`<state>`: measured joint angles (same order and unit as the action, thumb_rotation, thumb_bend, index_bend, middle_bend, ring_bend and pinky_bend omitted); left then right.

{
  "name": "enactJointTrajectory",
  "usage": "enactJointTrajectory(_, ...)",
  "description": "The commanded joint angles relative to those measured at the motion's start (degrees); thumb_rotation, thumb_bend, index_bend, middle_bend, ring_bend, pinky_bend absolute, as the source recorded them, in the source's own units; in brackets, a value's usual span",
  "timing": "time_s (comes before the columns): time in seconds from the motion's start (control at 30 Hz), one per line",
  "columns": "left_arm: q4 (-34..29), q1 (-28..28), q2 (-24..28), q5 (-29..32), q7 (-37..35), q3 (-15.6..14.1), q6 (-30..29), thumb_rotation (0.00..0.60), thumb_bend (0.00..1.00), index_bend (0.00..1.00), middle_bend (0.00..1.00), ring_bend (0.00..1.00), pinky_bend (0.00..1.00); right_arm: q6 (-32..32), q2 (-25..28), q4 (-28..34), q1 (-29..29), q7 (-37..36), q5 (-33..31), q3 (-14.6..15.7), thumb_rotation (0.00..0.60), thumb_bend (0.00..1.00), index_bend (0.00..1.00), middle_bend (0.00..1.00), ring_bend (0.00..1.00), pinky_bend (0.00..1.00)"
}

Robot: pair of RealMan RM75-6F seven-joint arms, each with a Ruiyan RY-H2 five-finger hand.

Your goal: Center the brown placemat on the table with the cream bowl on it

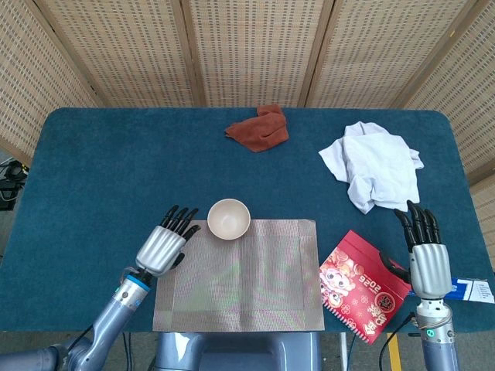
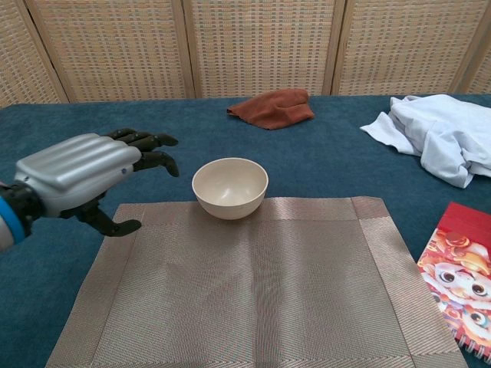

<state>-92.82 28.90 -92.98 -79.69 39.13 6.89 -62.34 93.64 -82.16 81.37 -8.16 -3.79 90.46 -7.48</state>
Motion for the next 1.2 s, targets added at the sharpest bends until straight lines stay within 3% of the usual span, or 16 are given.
enactJointTrajectory(0.03,2.0,2.0,-3.0,1.7,2.1,1.3,1.1,0.600,0.30,0.23,0.00,0.00,0.00,0.0,0.1,0.1,0.0,-0.4,-0.2,-0.1,0.600,0.38,0.15,0.00,0.00,0.00)
enactJointTrajectory(0.2,6.4,5.1,-8.5,4.3,5.3,3.3,2.1,0.600,0.30,0.27,0.00,0.00,0.00,-0.1,0.5,0.2,0.0,-1.2,-0.2,-0.1,0.600,0.38,0.15,0.00,0.00,0.00)
enactJointTrajectory(0.57,12.7,8.7,-14.5,8.8,8.9,5.1,2.8,0.600,0.30,0.33,0.00,0.00,0.00,0.1,1.0,0.9,0.3,-2.5,-0.7,-0.5,0.600,0.38,0.15,0.00,0.00,0.00)
enactJointTrajectory(0.8,20.2,11.4,-20.3,10.3,9.6,5.5,2.5,0.600,0.31,0.52,0.00,0.00,0.00,0.4,1.9,1.4,0.5,-4.0,-1.0,-0.9,0.600,0.38,0.15,0.00,0.00,0.00)
enactJointTrajectory(0.93,22.4,12.1,-21.6,10.6,9.0,5.5,2.4,0.600,0.31,0.56,0.00,0.00,0.00,0.7,2.1,1.6,0.6,-4.4,-1.0,-1.0,0.600,0.38,0.15,0.00,0.00,0.00)
enactJointTrajectory(1.1,23.8,12.2,-22.4,9.5,7.1,4.6,0.9,0.600,0.46,0.64,0.00,0.00,0.00,0.4,2.1,1.8,0.5,-4.7,-0.8,-0.8,0.600,0.38,0.15,0.00,0.00,0.00)
enactJointTrajectory(1.2,23.3,11.8,-21.7,8.4,6.1,3.8,0.0,0.600,0.49,0.64,0.00,0.00,0.00,0.3,2.0,1.6,0.4,-4.4,-0.7,-0.7,0.600,0.38,0.15,0.00,0.00,0.00)
